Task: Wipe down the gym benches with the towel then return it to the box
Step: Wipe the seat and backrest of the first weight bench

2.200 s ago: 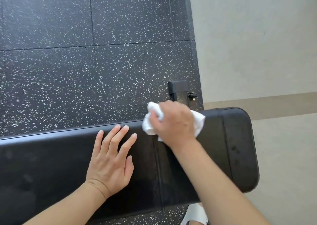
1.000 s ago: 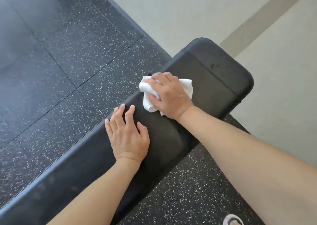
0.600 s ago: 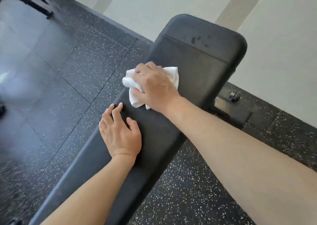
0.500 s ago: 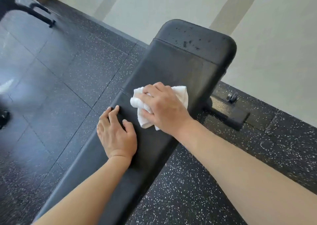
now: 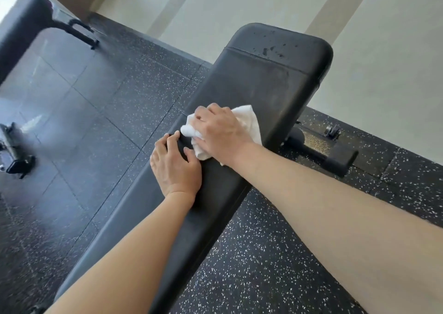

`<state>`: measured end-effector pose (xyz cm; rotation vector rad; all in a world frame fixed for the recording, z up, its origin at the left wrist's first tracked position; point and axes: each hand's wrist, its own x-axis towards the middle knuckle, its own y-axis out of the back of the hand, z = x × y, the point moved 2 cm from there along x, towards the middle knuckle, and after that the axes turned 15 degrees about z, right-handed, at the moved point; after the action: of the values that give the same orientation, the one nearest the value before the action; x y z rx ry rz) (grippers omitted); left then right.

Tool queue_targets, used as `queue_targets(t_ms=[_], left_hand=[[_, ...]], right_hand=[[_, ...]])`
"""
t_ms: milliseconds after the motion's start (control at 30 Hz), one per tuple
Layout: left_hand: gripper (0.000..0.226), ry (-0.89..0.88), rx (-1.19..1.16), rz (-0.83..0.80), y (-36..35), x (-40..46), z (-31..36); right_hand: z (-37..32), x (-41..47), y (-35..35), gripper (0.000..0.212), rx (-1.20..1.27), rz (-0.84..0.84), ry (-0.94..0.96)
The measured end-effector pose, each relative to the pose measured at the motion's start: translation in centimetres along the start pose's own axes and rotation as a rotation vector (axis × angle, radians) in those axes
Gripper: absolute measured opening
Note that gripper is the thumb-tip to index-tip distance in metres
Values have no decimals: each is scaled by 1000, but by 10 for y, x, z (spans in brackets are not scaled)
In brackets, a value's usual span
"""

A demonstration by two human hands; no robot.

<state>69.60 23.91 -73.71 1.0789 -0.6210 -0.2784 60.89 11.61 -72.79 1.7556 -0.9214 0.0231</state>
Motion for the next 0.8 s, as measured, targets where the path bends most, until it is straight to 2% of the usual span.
queue_targets(t_ms=[100, 233, 267, 333, 400, 433, 500, 567, 633, 700, 800], left_hand=[[46, -33, 17, -18, 0, -1, 1], [50, -90, 144, -140, 8, 6, 10], [50, -158, 206, -163, 12, 12, 15], [52, -410, 226, -185, 18, 24, 33], [55, -659, 112, -247, 14, 27, 63], [56, -709, 58, -293, 8, 23, 78], [54, -663, -13, -311, -7, 6, 97], [52, -515, -90, -242, -18, -7, 96], [56, -441, -139, -188, -26, -10, 90], [58, -438, -124, -192, -28, -8, 86], [58, -434, -125, -192, -31, -7, 86]], right_hand=[[-1, 17, -7, 37, -30, -26, -18], [10, -28, 19, 34, 22, 39, -44], [15, -41, 28, 34, 36, 68, -62], [27, -67, 43, 35, 44, 178, -148], [35, -91, 53, 37, 52, 291, -308], [36, -100, 54, 39, 60, 341, -404], [33, -112, 50, 41, 123, 441, -588], [24, -115, 39, 42, 215, 548, -722], [21, -115, 29, 46, 260, 653, -810], [19, -112, 23, 48, 276, 737, -837], [23, -109, 15, 42, 289, 764, -820]])
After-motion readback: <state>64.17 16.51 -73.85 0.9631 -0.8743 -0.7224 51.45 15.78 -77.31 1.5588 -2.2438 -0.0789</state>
